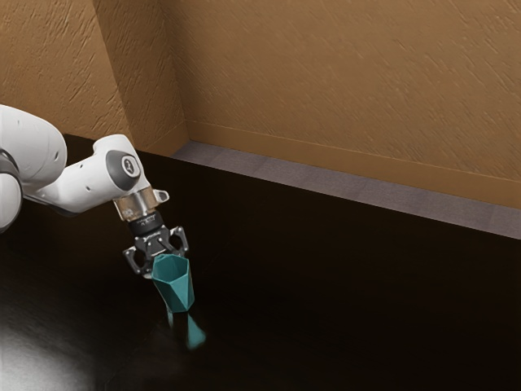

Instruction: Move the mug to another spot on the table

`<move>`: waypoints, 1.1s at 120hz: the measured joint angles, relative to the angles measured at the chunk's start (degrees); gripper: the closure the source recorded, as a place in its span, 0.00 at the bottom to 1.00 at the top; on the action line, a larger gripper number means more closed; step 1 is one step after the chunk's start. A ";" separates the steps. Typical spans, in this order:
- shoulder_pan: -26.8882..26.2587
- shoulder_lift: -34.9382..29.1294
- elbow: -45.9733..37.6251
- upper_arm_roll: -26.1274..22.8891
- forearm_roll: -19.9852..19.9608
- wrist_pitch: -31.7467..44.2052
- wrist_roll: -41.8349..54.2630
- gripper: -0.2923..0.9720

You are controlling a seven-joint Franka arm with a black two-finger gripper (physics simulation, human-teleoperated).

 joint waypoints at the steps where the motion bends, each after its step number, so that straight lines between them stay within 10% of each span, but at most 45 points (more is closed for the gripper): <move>1: 0.00 0.00 0.00 0.01 0.00 0.00 0.05 0.43; 80: 0.26 -6.37 2.57 3.53 2.08 -2.72 2.50 0.24; 105: -3.17 -21.76 4.40 2.88 11.49 -4.37 1.80 0.23; 132: -9.49 -24.00 15.98 -2.23 23.59 -7.48 10.06 0.23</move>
